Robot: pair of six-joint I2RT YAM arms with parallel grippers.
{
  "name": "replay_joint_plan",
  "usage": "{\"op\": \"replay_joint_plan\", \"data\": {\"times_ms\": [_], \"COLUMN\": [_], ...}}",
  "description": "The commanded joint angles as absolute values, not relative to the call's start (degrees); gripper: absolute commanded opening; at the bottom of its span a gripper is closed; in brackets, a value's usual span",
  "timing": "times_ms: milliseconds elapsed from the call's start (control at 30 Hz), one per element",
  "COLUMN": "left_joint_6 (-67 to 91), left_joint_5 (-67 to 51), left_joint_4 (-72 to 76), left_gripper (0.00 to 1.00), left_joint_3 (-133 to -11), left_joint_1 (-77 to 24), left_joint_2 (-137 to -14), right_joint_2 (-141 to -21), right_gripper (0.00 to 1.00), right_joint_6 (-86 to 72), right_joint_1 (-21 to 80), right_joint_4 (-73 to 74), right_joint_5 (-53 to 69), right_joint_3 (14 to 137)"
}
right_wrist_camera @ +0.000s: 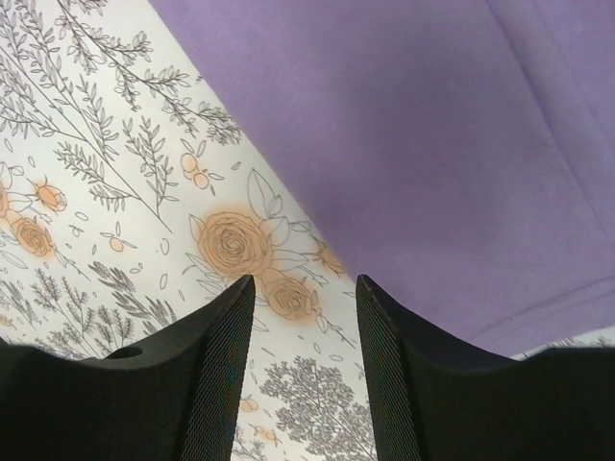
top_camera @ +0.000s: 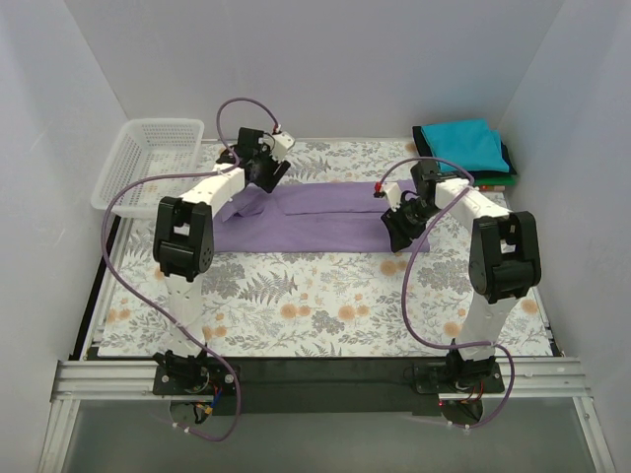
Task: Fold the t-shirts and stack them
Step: Fold the tshirt
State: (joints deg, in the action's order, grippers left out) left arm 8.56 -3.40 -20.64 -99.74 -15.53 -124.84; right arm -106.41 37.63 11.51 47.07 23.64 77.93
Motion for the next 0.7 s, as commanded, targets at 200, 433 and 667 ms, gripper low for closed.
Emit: {"op": "replay_joint_plan", "data": {"times_ms": [200,433,667], "left_joint_6": [16.8,16.6,1.9], "left_joint_5": [-14.5,-17.7,-19.5], "left_joint_4": [-37.8,-38.4,-37.0], "left_gripper": [0.59,0.54,0.53], "left_joint_3": [-95.6,-81.6,-74.1], "left_joint_1": [-7.0,-2.1,-0.4], "left_joint_2": [-107.9,-99.0,-94.6], "right_joint_2": [-104.1,-105.0,-104.9], "right_gripper": [0.51,0.5,0.5], "right_joint_6": [36.3,35.9,36.5], "right_joint_1": [14.7,14.9,14.9], "right_joint_4": [47.0,46.7,46.7], "right_joint_5": [26.2,25.4,24.3], "right_joint_3": [75.5,77.1,77.2]}}
